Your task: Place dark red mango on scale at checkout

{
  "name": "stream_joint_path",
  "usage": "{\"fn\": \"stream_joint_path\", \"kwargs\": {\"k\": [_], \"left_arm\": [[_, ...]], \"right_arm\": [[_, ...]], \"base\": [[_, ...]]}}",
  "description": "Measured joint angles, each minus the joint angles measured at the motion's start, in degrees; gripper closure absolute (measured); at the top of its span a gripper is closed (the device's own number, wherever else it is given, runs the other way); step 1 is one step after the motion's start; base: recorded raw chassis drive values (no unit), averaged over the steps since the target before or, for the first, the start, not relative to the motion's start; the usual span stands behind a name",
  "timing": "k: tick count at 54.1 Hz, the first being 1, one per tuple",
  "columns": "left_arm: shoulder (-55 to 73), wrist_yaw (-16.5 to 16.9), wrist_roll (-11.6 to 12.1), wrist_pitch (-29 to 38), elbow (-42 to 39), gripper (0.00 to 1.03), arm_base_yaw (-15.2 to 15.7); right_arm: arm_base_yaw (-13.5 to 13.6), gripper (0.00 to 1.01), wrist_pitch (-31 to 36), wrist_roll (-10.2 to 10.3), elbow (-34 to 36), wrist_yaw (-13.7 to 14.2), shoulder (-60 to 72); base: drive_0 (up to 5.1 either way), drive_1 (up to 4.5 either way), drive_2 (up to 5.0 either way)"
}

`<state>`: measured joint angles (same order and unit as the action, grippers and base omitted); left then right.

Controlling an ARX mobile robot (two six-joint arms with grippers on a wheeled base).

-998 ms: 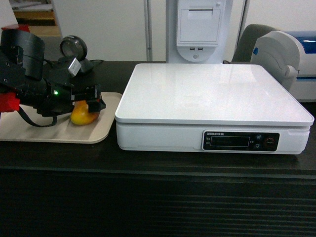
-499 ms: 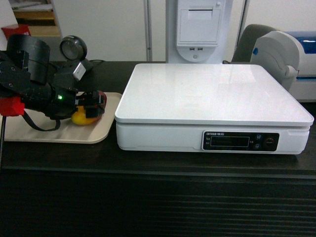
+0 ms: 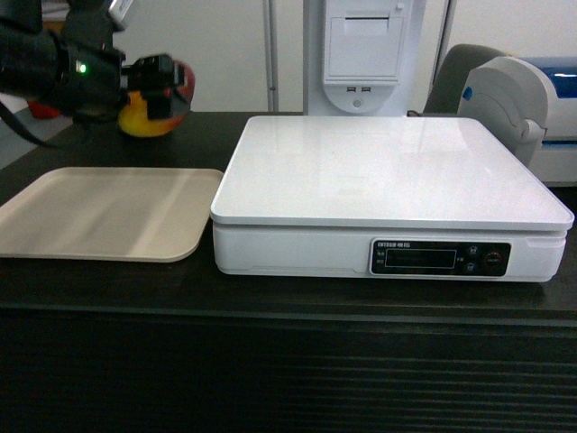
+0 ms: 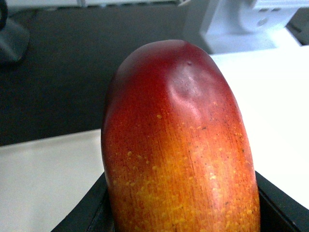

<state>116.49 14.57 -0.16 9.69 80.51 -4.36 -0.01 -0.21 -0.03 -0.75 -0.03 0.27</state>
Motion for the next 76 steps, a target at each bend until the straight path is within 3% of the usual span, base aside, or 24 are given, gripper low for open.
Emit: {"fn": "stream_joint_path", "kwargs": {"k": [8,14,16,17,20,36,49,76], "left_arm": [[-1.90,-0.39,-3.13,-1.18,1.66,0.43,-5.68],[-1.90,-1.42,-7.34,-2.38,3.08,0.43,-9.88],[-1.90,-1.79,-7.72,-2.51,3.32,0.43,-10.60],[-1.90,-2.14,-8.70,-2.62,3.61,0.43,-11.37],[-1.18,-5.33,-13.84,-4.39,7.13,0.43,-17.73],[6.47,-10.54,-20.35,-8.81,13.51,0.43,-24.96],[11.10,-15.56,-20.13,-10.43,18.69,0.43,-27.43],[16.35,-15.87,-11.63,-14.60,23.47,0.43,-29.59]], "right_arm": [[0.00,0.03,0.00,0.00,0.00,0.00,0.00],[0.00,0.03,0.00,0.00,0.00,0.00,0.00],[0.00,0.03,0.00,0.00,0.00,0.00,0.00],[0.00,0.03,0.00,0.00,0.00,0.00,0.00],[0.00,0.03,0.00,0.00,0.00,0.02,0.00],[0.00,0.03,0.00,0.00,0.00,0.00,0.00],[0.00,0.03,-0.02,0.00,0.00,0.02,0.00],[0.00,0.03,0.00,0.00,0.00,0.02,0.00]], "base": [[0.0,0.00,0.0],[0.0,0.00,0.0],[0.0,0.00,0.0],[0.0,0.00,0.0],[0.0,0.00,0.0],[0.0,0.00,0.0],[0.0,0.00,0.0],[0.0,0.00,0.0]]}}
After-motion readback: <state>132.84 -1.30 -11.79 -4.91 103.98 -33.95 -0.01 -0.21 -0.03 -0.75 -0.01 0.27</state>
